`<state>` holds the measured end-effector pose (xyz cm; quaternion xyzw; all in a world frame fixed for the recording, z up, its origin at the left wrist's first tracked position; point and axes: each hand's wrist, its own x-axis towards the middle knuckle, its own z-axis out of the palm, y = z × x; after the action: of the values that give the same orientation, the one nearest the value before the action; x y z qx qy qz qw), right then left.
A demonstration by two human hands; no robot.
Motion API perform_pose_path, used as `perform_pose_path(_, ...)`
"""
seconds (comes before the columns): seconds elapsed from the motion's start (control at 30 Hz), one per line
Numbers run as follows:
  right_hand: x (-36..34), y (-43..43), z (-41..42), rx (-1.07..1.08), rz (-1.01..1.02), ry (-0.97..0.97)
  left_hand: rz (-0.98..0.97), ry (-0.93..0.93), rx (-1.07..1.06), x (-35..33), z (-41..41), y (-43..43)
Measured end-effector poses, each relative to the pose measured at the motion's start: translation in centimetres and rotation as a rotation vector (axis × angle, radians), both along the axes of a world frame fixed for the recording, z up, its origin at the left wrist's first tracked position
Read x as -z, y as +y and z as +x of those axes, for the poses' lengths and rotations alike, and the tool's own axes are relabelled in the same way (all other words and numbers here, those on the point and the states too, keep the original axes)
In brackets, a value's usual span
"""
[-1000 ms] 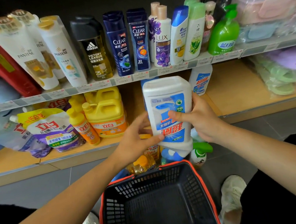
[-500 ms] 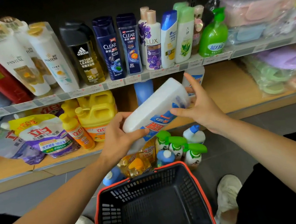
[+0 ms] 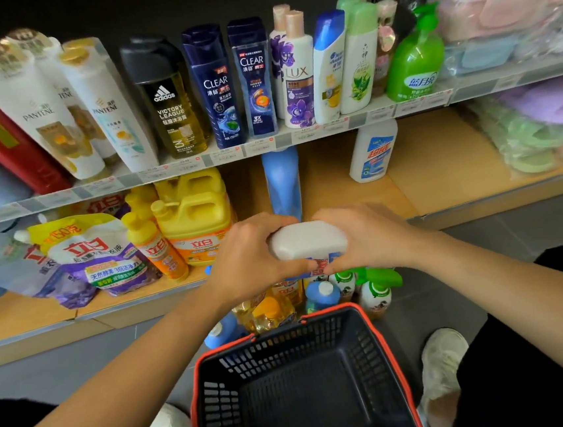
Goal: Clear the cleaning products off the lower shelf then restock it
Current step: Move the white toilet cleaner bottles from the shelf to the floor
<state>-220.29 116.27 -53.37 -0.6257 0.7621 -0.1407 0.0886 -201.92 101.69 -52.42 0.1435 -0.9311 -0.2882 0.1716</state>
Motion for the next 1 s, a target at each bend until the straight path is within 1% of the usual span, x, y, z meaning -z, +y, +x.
perform_pose_path(0.07,0.6,0.3,-0.3,0.035,0.019,-0.104,-0.036,-0.061,0.032,-1.1,0.3,-1.2)
perform_pose_path(0.13,1.0,0.3,-0.5,0.069,0.042,-0.193,-0.061,-0.109,0.015,-1.9,1.2,-2.9)
perform_pose_path(0.27,1.5,0.5,-0.7,0.135,0.014,-0.461,0.064,-0.134,-0.026,-1.4,2.8,-5.5)
perform_pose_path(0.33,1.6,0.5,-0.8,0.157,-0.013,-0.56,0.136,-0.096,-0.023,-1.2,2.9,-5.9)
perform_pose_path(0.43,1.8,0.4,-1.1,0.165,-0.017,-0.681,0.306,0.006,0.012,-1.4,2.8,-6.1)
perform_pose_path(0.57,2.0,0.5,-1.5,0.161,0.015,-0.794,0.493,0.122,0.003,-1.5,2.9,-5.7)
perform_pose_path(0.7,2.3,0.8,-1.8,0.148,0.048,-0.871,0.619,0.181,0.024,-1.8,2.6,-4.9)
perform_pose_path(0.8,2.4,0.9,-1.5,0.154,0.03,-0.883,0.669,0.197,0.016,-1.8,2.4,-4.7)
perform_pose_path(0.9,2.5,0.9,-1.3,0.2,-0.035,-0.839,0.708,0.195,-0.041,-1.2,2.0,-4.4)
perform_pose_path(1.0,2.5,0.9,-1.3,0.231,-0.097,-0.755,0.741,0.134,-0.088,-0.3,1.5,-3.6)
